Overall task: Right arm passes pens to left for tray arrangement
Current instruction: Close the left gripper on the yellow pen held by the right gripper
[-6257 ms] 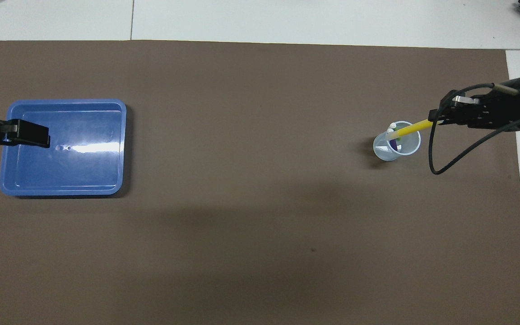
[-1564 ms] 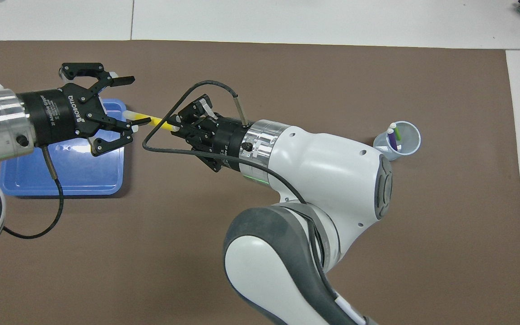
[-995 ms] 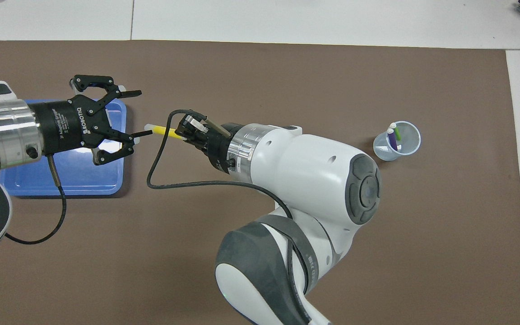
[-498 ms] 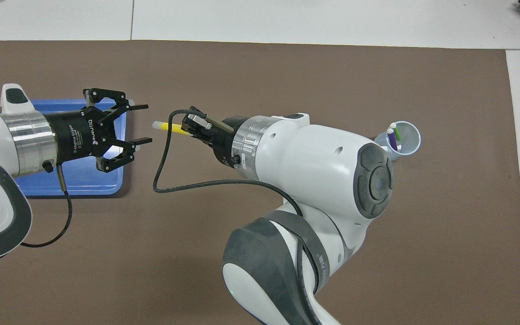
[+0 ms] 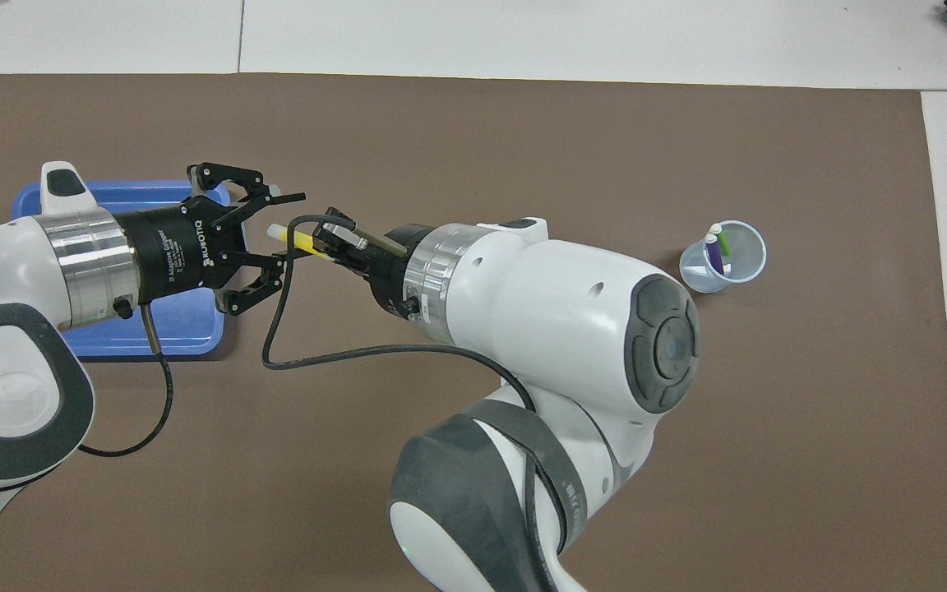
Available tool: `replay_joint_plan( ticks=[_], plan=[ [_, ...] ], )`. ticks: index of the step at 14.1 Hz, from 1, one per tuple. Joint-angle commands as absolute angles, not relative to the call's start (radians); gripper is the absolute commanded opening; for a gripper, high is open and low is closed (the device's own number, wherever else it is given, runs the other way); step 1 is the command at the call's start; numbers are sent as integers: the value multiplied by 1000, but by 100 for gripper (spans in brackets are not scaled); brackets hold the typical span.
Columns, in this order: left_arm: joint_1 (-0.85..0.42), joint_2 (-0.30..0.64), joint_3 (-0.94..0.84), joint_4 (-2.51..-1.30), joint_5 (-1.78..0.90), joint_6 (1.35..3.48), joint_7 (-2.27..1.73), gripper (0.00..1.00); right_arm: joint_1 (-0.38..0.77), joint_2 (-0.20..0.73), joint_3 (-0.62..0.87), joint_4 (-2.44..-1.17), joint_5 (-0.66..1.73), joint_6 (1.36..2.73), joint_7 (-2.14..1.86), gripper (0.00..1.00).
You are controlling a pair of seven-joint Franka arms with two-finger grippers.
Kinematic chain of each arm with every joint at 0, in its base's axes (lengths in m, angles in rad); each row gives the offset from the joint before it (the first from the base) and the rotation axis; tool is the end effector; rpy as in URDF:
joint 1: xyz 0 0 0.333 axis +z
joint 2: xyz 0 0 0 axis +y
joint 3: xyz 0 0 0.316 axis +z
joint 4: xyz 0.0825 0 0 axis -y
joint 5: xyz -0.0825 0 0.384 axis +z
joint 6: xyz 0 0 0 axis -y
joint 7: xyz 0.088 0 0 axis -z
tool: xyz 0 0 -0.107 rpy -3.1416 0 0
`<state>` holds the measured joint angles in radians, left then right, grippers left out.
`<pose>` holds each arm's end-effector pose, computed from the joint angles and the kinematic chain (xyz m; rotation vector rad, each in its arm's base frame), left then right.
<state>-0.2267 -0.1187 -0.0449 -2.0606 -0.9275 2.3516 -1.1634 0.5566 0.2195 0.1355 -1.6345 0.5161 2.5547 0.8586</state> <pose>0.5340 -0.1613 0.5362 1.7347 1.5111 -0.2719 0.5310 0.4192 0.5696 -2.2600 0.5900 -0.2118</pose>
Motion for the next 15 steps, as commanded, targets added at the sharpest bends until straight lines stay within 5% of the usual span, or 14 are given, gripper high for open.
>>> replay_joint_plan(
  ticks=[1, 4, 6, 7, 8, 15],
  plan=[
    [-219, -143, -35, -2088, -946, 2362, -1169, 55, 554, 216, 140, -1629, 488, 2551, 890, 0],
    [-222, -147, -37, -2092, -946, 2335, -1169, 47, 552, 216, 140, -1629, 488, 2551, 890, 0],
    [-227, -147, -37, -2092, -946, 2333, -1167, 24, 552, 216, 140, -1629, 488, 2551, 890, 0],
    [-227, -149, -38, -2092, -946, 2333, -1167, 4, 552, 216, 140, -1629, 488, 2551, 890, 0],
    [-227, -149, -38, -2091, -946, 2327, -1167, 0, 552, 216, 140, -1629, 488, 2551, 890, 0],
    [-192, -150, -32, -2088, -942, 2283, -1109, 0, 552, 216, 141, -1629, 489, 2551, 891, 0]
  ],
)
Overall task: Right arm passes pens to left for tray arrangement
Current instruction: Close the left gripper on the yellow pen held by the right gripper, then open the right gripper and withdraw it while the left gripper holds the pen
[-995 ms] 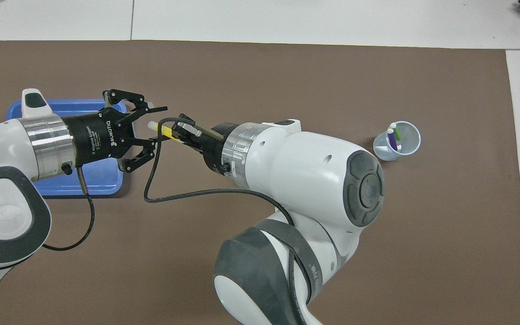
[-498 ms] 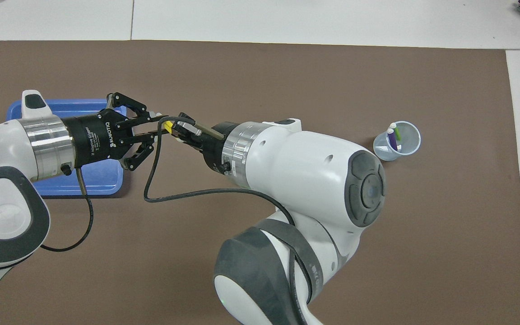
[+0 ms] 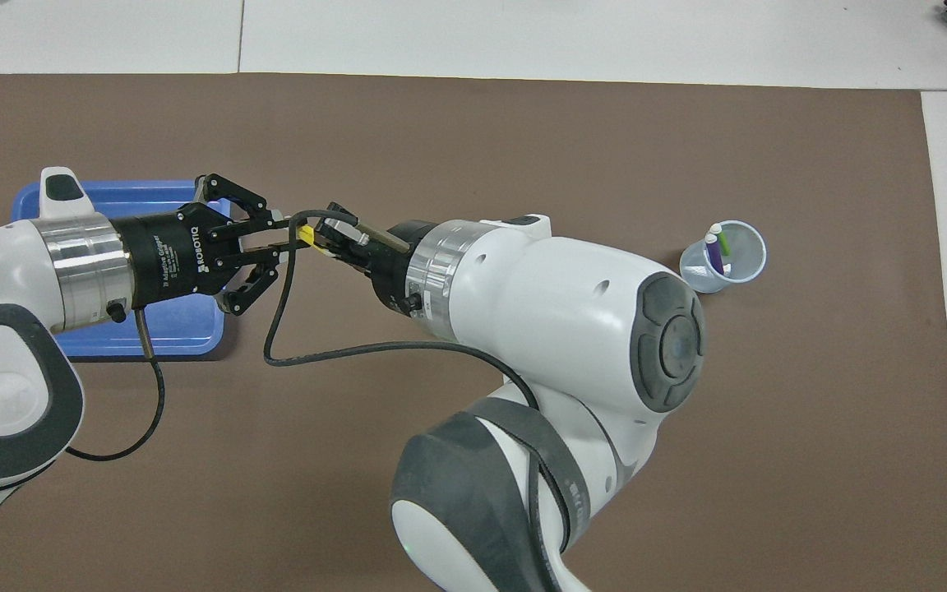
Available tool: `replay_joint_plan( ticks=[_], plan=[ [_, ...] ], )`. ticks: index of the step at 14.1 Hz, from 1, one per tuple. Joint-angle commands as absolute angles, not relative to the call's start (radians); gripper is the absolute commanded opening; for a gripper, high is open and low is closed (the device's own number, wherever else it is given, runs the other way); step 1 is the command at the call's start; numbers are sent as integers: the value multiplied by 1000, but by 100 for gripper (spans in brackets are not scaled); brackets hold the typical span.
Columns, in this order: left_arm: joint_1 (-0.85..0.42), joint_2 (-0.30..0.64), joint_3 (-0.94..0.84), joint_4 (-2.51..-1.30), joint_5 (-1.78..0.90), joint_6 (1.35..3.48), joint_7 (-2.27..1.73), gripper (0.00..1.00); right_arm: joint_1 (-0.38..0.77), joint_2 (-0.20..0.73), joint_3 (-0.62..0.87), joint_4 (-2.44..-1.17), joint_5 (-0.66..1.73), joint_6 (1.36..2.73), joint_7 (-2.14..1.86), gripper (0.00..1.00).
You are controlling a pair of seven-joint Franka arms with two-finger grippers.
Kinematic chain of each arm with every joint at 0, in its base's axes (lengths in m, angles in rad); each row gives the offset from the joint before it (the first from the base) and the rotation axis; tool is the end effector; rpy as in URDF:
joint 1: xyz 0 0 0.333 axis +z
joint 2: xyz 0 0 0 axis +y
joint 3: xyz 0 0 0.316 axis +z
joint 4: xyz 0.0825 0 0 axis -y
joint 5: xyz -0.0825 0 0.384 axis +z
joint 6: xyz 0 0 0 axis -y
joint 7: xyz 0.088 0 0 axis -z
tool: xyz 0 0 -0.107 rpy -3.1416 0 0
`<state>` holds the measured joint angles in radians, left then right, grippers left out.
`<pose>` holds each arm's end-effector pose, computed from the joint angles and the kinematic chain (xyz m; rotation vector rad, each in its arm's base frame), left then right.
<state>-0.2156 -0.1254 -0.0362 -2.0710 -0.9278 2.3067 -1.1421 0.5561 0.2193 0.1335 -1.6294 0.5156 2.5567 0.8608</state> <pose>0.5313 -0.1542 0.5314 1.7593 1.5020 -0.3024 0.5323 0.4180 0.5726 -2.2536 0.5931 -0.2181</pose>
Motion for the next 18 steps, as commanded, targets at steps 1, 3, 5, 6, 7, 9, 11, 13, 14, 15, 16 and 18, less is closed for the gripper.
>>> replay_joint_plan(
  ticks=[1, 3, 5, 6, 7, 9, 11, 13, 14, 15, 16, 18],
  plan=[
    [-189, -152, -32, -2089, -942, 2283, -1109, 0, 552, 216, 141, -1629, 492, 2551, 893, 0],
    [-170, -153, -31, -2092, -942, 2270, -1108, 0, 551, 216, 141, -1628, 495, 2553, 922, 0],
    [-141, -155, -31, -2092, -937, 2258, -1108, 0, 551, 216, 141, -1628, 491, 2553, 934, 52],
    [-137, -155, -31, -2092, -937, 2258, -1106, 0, 552, 216, 141, -1628, 489, 2553, 936, 86],
    [-137, -155, -31, -2092, -937, 2260, -1106, 0, 552, 216, 140, -1626, 489, 2553, 936, 100],
    [-135, -155, -31, -2095, -937, 2260, -1091, 0, 552, 215, 140, -1624, 489, 2553, 936, 100],
    [-103, -176, -31, -2134, -925, 2260, -975, 0, 546, 213, 138, -1626, 488, 2548, 933, 100],
    [-98, -193, -29, -2170, -882, 2258, -876, 0, 535, 209, 133, -1638, 477, 2534, 922, 100],
    [-92, -195, -29, -2175, -864, 2255, -836, 0, 516, 207, 132, -1649, 463, 2522, 920, 100],
    [-87, -195, -29, -2177, -835, 2237, -775, 0, 485, 199, 132, -1657, 442, 2491, 919, 100],
    [-65, -192, -31, -2175, -797, 2211, -703, 0, 456, 198, 132, -1660, 407, 2450, 905, 100],
    [-8, -183, -31, -2175, -720, 2154, -472, 0, 366, 195, 133, -1658, 330, 2344, 818, 100]
  ],
)
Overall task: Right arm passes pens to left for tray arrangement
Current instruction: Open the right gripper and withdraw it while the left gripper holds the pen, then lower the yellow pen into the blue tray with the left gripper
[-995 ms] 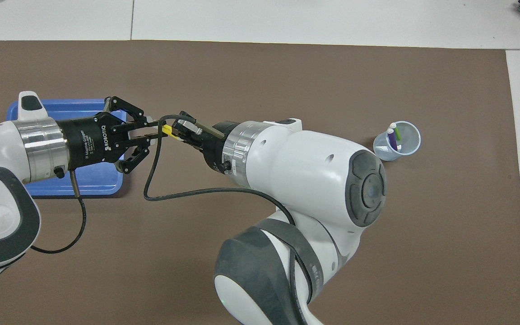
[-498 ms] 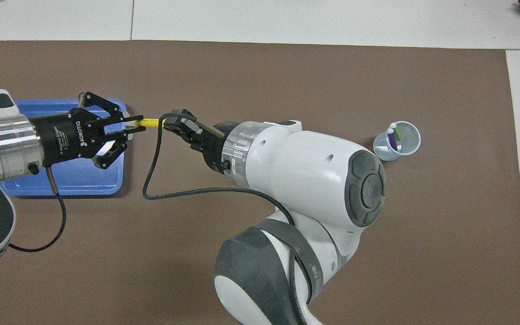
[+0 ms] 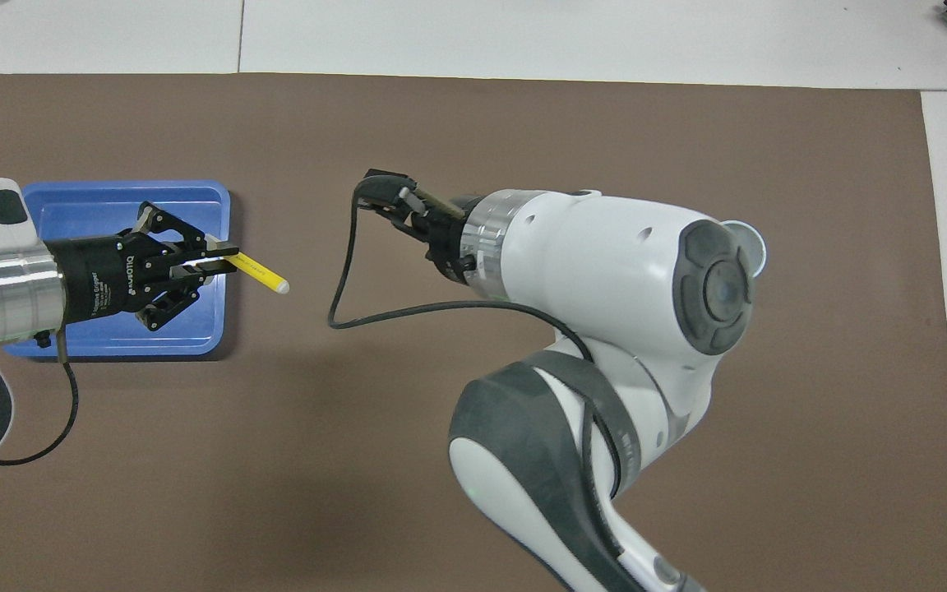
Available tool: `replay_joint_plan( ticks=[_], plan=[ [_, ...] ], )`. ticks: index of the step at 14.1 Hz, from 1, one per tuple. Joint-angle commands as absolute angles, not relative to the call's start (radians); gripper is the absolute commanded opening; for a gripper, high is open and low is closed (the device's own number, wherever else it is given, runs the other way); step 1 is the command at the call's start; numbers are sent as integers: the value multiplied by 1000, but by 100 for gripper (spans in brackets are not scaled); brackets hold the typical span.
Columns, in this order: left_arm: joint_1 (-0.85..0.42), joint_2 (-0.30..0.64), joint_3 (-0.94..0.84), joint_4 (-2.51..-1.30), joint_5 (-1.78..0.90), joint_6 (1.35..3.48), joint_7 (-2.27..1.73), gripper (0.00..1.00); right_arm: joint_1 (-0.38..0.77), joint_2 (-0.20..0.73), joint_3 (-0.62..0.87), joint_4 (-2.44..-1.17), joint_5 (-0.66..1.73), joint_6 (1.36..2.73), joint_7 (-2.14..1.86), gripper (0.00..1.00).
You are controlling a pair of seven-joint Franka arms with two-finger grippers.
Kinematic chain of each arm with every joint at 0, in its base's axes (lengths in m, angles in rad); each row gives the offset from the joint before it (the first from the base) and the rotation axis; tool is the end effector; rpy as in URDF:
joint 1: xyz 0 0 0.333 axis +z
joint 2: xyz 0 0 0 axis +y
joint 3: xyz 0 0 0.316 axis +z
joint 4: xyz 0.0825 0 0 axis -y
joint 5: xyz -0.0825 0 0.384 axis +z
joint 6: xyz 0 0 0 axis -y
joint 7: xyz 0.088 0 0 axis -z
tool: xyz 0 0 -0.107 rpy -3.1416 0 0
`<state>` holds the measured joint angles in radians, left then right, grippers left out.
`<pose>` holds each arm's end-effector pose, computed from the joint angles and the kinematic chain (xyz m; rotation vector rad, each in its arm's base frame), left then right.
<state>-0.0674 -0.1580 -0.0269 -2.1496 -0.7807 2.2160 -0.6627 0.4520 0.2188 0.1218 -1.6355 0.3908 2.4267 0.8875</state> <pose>0.5249 -0.0732 0.5002 2.1553 1.1534 -0.0618 0.5683 0.3597 0.5544 -2.3968 0.6714 -0.2339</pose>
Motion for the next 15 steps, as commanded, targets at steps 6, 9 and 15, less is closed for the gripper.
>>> replay_joint_plan(
  ticks=[6, 9, 15],
  plan=[
    [113, -103, -29, -2165, -447, 2112, 15, 0, 163, 204, 133, -1655, 179, 2137, 552, 100],
    [167, -16, -31, -2088, -364, 2111, 136, 0, 124, 253, 135, -1640, 39, 2074, 555, 100],
    [152, 40, -31, -1999, -203, 2078, 143, 0, 117, 325, 129, -1617, -161, 1981, 560, 100]
  ],
)
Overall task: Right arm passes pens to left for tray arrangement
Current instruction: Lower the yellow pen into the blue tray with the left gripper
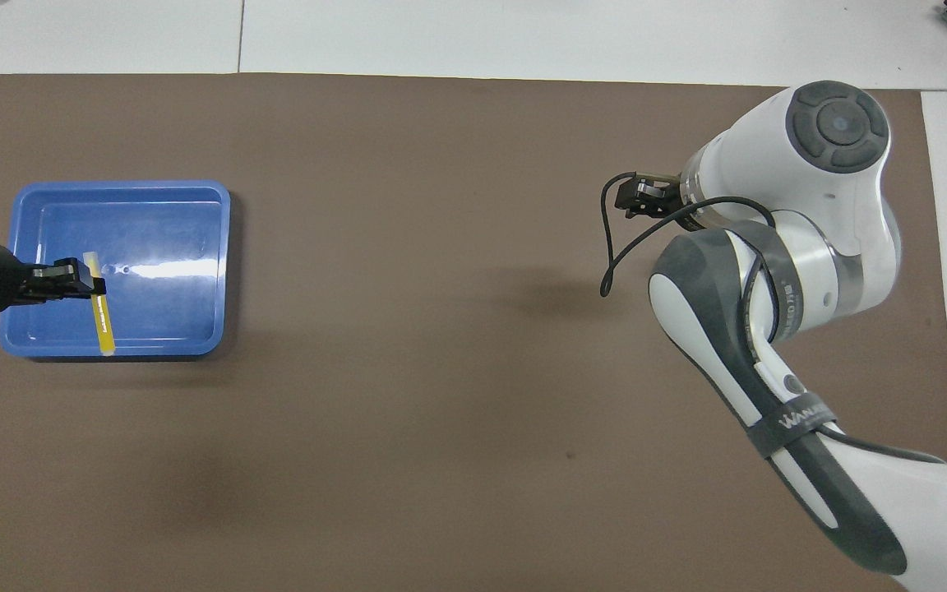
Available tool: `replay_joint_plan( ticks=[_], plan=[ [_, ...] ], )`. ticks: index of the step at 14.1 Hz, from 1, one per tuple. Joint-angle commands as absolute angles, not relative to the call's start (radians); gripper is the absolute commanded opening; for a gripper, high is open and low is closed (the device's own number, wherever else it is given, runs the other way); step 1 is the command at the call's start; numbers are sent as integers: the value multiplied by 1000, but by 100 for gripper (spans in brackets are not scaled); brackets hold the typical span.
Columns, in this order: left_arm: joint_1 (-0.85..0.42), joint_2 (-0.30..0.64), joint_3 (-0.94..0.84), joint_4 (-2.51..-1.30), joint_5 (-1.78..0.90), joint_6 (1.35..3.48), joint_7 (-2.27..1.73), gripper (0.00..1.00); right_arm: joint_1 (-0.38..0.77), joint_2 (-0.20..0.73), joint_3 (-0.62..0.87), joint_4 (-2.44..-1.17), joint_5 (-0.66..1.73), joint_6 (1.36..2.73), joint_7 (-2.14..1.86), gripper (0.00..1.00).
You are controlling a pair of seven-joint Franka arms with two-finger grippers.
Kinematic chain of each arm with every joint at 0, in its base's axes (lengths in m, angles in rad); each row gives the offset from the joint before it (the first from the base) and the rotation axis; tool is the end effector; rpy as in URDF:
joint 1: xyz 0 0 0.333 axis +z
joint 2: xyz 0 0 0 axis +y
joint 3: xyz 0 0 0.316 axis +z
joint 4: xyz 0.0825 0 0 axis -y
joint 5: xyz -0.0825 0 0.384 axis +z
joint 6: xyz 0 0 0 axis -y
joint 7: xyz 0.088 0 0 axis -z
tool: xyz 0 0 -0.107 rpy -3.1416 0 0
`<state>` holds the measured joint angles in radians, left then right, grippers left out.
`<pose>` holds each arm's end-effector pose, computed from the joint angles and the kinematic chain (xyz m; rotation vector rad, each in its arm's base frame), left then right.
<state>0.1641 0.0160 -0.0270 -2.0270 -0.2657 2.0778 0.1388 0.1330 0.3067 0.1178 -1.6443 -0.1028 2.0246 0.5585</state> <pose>0.5561 0.0633 0.4442 2.9066 0.1802 0.0973 0.6395 0.1499 0.4445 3.0852 -0.4236 0.1450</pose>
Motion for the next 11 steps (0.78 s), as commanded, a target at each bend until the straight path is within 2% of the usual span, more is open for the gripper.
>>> replay_joint_plan(
  ticks=[1, 3, 6, 9, 11],
  plan=[
    [112, 63, -31, -1997, -152, 2129, 143, 0, 115, 337, 129, -1609, -210, 1958, 560, 100],
    [112, 147, -29, -1924, -108, 2143, 144, 0, 112, 350, 129, -1609, -300, 1951, 560, 100],
    [147, 398, -31, -1717, -46, 2094, 147, 0, 81, 354, 130, -1617, -336, 1951, 546, 100],
    [144, 443, -31, -1602, -26, 1994, 146, 0, 61, 359, 132, -1624, -347, 1971, 545, 100],
    [164, 472, -31, -1615, -25, 2061, 150, 0, 55, 374, 132, -1626, -345, 1997, 545, 99]
  ],
)
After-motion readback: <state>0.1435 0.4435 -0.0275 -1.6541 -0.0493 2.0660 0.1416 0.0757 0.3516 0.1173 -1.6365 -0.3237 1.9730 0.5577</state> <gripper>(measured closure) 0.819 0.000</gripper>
